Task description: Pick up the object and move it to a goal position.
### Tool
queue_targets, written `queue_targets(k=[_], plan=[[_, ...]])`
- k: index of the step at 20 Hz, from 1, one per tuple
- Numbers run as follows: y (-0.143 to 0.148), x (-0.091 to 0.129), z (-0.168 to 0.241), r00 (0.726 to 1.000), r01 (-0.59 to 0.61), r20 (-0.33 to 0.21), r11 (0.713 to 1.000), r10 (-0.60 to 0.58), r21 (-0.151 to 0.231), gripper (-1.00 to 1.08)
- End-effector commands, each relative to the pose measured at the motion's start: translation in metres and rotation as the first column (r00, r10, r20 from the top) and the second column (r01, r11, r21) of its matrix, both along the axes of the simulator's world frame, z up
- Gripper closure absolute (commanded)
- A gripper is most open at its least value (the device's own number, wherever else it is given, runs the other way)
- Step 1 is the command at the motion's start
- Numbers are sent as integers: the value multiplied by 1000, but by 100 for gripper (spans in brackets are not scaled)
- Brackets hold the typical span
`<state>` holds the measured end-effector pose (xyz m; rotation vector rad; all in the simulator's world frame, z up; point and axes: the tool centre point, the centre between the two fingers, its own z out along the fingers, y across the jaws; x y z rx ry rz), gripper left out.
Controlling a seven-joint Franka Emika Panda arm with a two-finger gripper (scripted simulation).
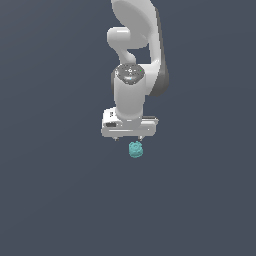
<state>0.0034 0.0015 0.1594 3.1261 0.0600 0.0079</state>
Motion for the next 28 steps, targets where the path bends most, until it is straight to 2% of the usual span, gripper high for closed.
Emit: queue_targets(k=[1, 10, 14, 20, 28], plan=[[0, 0, 0, 1000, 0, 0, 1000, 0, 0, -92], [-24, -10, -10, 999, 12, -34, 1000, -12, -10, -92], [-23, -10, -10, 999, 11, -33, 1000, -11, -10, -92], [-11, -11, -23, 1000, -12, -28, 1000, 12, -6, -92], [24, -16, -58, 997, -72, -11, 997, 73, 9, -92]])
